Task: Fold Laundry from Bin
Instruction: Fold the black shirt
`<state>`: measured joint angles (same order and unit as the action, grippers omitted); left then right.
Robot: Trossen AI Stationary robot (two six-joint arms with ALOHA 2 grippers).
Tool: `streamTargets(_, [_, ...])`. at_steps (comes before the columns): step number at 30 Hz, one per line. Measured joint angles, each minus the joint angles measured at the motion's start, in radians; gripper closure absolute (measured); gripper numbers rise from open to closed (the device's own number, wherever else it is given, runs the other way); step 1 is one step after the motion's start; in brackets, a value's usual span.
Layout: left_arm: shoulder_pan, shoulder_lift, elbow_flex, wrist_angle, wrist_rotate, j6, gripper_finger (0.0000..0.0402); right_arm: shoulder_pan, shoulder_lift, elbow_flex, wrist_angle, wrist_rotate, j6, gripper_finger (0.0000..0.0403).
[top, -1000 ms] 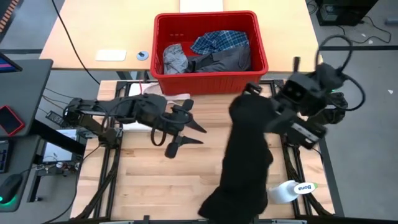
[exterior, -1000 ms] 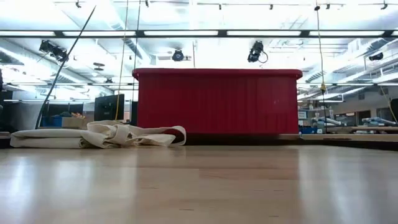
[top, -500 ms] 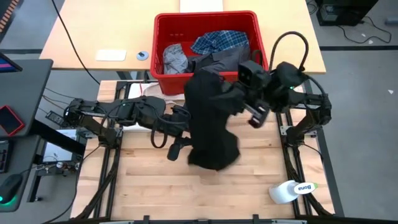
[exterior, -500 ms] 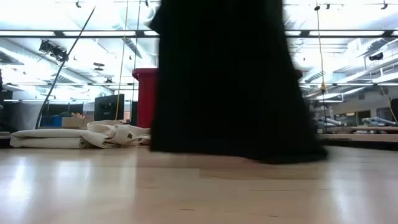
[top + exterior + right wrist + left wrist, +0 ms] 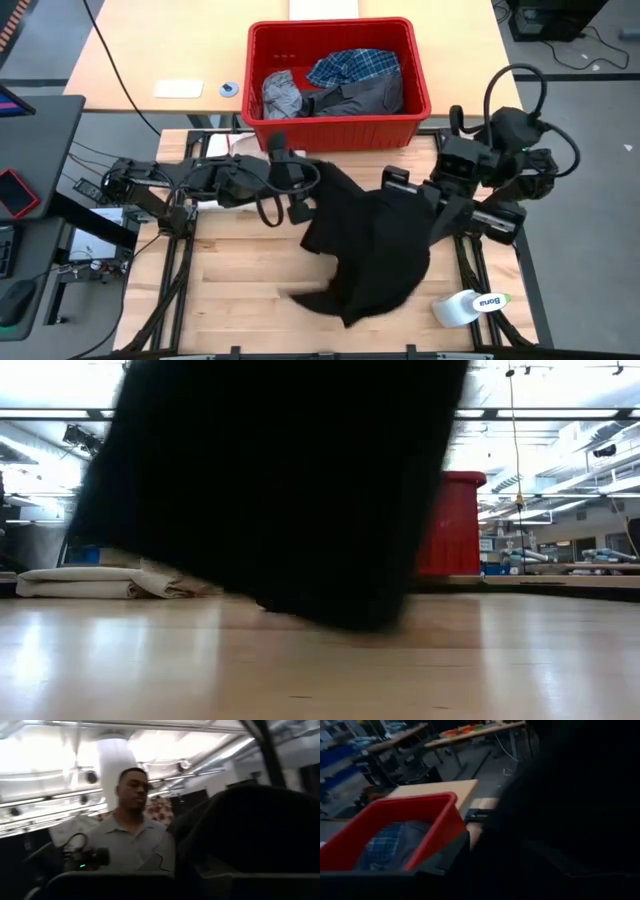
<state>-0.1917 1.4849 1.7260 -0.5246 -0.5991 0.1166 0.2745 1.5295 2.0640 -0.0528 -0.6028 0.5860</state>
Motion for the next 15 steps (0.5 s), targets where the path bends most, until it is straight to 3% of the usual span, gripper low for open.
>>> streamTargets(3, [0.007,0.000,0.000,0.032,0.025,0.007,0.0230,0.000,-0.005,0.000,-0.014,0.063,-0.026,0.0391])
streamTargets(6, [0.022,0.001,0.000,0.060,0.220,0.026,0.0230,-0.007,-0.012,0.000,-0.037,0.133,-0.063,0.0391])
streamTargets(9, [0.027,0.001,0.000,0.064,0.439,0.052,0.0230,-0.017,-0.018,0.000,-0.045,0.087,-0.081,0.0389])
streamTargets(11, [0.027,0.001,0.000,0.067,0.560,0.055,0.0230,-0.016,-0.022,0.000,-0.038,0.119,-0.099,0.0387])
streamTargets(15, [0.007,0.010,0.001,0.085,0.666,0.034,0.0230,-0.017,-0.034,0.000,0.004,0.174,-0.135,0.0385])
